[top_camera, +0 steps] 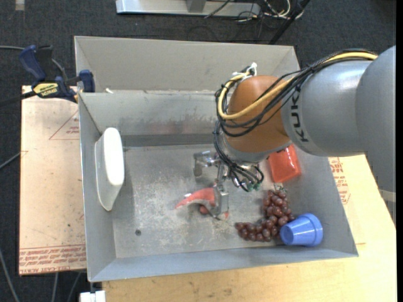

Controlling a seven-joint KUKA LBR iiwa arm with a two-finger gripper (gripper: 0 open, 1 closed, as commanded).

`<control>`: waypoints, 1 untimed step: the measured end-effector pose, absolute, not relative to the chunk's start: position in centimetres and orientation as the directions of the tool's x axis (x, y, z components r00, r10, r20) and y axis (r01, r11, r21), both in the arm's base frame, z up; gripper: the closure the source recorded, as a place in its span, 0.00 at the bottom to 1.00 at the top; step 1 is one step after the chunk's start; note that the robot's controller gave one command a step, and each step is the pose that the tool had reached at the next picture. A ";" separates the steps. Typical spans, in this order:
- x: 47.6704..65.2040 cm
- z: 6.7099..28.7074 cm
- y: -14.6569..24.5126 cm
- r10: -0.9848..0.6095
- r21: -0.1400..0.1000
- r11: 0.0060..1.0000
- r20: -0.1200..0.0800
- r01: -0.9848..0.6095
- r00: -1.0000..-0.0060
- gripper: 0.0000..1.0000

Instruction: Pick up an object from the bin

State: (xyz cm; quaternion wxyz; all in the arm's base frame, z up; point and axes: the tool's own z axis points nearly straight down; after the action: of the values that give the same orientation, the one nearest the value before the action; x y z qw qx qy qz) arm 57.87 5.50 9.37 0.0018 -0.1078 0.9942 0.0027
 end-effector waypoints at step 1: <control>56.8 7.2 7.0 -0.573 -0.001 0.820 -0.007 -0.573 -0.820 1.00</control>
Offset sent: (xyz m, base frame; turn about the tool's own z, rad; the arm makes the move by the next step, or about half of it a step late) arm 0.0000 0.0000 0.0000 0.0000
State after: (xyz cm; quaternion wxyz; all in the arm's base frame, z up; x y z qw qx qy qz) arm 56.82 7.00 7.25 0.0037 -0.3004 0.9538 0.0005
